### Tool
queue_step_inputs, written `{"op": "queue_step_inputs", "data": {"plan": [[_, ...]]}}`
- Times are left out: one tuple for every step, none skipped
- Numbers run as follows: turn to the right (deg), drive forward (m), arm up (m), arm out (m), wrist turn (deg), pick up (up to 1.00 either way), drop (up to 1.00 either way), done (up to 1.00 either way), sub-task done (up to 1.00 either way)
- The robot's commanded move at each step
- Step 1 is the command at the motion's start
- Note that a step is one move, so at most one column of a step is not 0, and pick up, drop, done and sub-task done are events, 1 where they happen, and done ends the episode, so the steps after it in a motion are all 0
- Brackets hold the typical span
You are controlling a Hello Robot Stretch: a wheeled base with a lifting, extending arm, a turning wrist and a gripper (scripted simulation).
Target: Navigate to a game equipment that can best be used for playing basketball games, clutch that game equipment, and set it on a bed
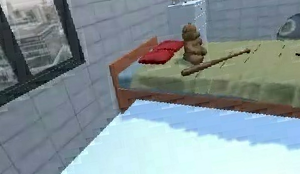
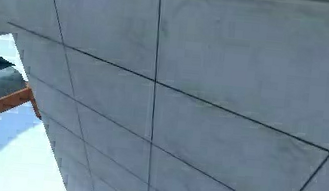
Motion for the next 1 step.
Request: {"op": "queue_step_inputs", "data": {"plan": [[36.0,0.00,0.00,0.00,0.0,0.00,0.00,0.00,0.00]]}}
